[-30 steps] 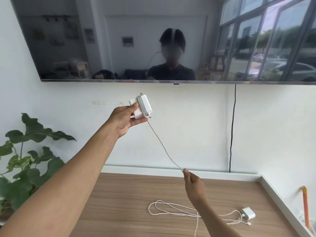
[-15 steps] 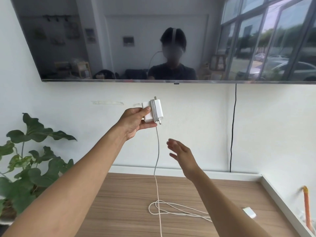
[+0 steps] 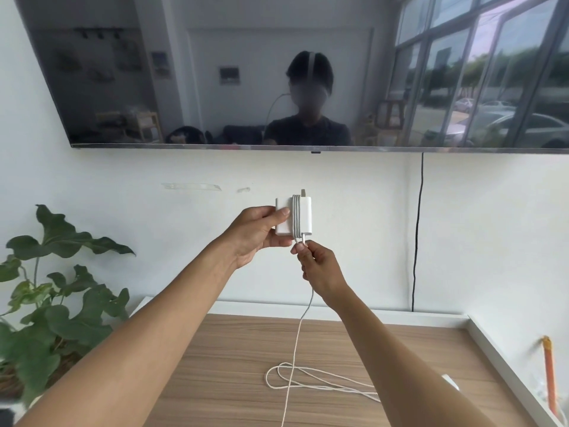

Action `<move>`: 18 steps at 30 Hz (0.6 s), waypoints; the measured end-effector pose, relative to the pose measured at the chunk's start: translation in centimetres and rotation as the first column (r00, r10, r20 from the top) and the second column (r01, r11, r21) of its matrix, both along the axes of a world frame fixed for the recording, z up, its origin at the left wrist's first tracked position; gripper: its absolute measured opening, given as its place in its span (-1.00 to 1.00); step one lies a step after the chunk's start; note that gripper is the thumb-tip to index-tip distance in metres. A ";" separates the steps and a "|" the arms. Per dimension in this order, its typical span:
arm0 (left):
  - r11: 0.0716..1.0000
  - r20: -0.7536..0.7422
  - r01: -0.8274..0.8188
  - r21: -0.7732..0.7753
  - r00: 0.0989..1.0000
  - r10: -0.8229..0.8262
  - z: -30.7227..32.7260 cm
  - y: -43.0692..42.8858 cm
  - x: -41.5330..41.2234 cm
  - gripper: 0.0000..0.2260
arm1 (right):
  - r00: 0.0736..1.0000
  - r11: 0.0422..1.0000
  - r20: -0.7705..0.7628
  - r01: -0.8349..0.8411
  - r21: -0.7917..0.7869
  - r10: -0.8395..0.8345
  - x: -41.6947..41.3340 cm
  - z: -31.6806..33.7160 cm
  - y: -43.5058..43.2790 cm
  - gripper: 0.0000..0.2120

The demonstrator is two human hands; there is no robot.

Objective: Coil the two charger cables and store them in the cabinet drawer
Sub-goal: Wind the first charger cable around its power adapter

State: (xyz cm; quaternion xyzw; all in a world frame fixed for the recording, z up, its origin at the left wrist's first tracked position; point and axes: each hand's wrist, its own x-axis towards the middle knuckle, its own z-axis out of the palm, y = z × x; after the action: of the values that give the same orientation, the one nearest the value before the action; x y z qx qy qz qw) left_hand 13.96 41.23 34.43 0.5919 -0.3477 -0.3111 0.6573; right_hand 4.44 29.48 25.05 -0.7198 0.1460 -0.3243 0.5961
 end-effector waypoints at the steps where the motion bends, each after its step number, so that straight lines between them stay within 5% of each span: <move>1: 1.000 0.015 0.020 0.008 1.000 -0.020 -0.2 0.1 -0.1 -0.85 | 1.000 1.000 -0.006 0.010 -0.010 -0.010 -0.1 -0.3 -0.4 -0.74; 9: 0.983 0.162 0.138 0.122 0.974 -0.157 -2.1 1.3 0.0 -0.77 | 0.983 0.944 -0.124 0.088 -0.319 -0.134 -1.7 0.9 -2.9 -0.65; 18: 0.931 0.487 0.148 0.334 0.818 -0.305 -3.1 2.3 0.6 -0.78 | 0.866 0.906 -0.500 -0.226 -0.357 0.019 -3.5 6.6 -5.2 -0.77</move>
State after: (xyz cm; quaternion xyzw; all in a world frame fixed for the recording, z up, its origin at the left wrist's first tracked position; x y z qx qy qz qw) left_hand 14.58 43.51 31.36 0.6954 -0.5365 -0.2582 0.4023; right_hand 0.94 24.23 31.63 -0.8930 0.1736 -0.1166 0.3984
